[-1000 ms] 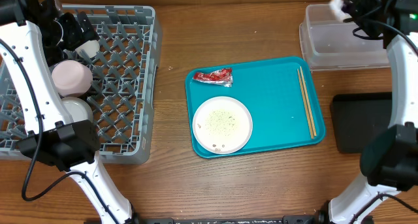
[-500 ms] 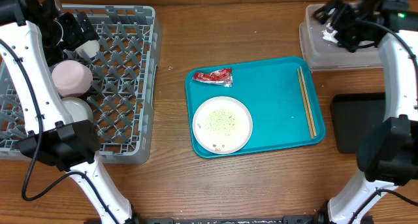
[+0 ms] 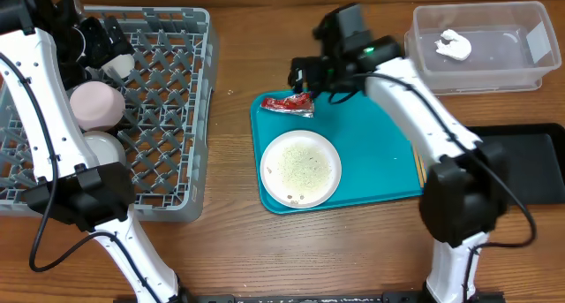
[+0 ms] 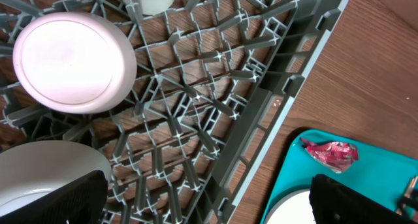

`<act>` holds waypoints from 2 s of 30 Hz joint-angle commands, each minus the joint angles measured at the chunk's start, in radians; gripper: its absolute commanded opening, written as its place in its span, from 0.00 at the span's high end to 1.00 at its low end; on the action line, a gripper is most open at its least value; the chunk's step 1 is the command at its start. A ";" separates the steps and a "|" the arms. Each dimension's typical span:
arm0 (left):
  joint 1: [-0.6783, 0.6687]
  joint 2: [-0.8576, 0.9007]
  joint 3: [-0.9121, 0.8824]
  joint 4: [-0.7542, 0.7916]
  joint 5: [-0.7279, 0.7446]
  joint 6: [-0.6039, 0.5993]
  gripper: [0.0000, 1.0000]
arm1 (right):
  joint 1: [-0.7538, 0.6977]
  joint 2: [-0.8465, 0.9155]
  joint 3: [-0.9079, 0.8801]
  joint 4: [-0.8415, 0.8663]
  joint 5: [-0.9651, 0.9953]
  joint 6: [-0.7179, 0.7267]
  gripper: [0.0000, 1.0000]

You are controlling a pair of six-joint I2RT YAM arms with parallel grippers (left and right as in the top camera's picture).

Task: Sort waste into correct bins and load items into the dishwasher
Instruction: 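Move the right gripper to the red wrapper and grasp it, then carry the red wrapper to the clear bin and drop it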

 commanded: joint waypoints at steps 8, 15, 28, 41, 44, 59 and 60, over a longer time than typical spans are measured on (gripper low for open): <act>0.003 -0.032 0.001 -0.002 -0.003 -0.010 0.00 | 0.039 0.121 -0.014 0.047 0.177 0.406 0.00; 0.003 -0.032 0.001 -0.002 -0.003 -0.011 0.00 | 0.039 0.186 -0.014 0.085 0.110 0.413 0.09; 0.003 -0.032 0.001 -0.002 -0.003 -0.010 0.00 | 0.040 0.240 -0.014 0.090 0.111 0.439 0.41; 0.003 -0.032 0.001 -0.002 -0.003 -0.011 0.00 | -0.076 0.173 0.105 -0.087 0.103 0.437 0.96; 0.003 -0.032 0.001 -0.002 -0.003 -0.011 0.00 | -0.148 0.113 0.159 -0.138 0.103 0.434 0.96; 0.003 -0.032 0.001 -0.002 -0.003 -0.011 0.00 | -0.636 -0.031 0.222 -0.185 0.117 0.435 0.96; 0.003 -0.032 0.001 -0.002 -0.003 -0.011 0.00 | -0.655 -0.031 0.222 -0.183 0.114 0.435 0.96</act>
